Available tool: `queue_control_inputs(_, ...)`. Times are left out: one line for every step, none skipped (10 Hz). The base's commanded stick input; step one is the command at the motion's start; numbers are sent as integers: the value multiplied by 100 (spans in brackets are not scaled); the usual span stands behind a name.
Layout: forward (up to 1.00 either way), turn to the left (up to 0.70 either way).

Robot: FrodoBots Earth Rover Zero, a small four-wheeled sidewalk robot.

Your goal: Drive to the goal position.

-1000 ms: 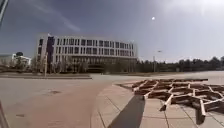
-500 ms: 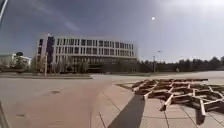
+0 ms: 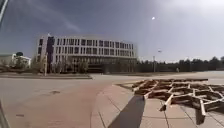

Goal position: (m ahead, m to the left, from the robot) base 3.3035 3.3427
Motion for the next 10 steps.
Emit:
queue_control_inputs(5,0)
queue_control_inputs(5,0)
queue_control_inputs(4,0)
queue_control_inputs(5,0)
queue_control_inputs(4,0)
queue_control_inputs(5,0)
queue_control_inputs(5,0)
queue_control_inputs(5,0)
queue_control_inputs(5,0)
queue_control_inputs(5,0)
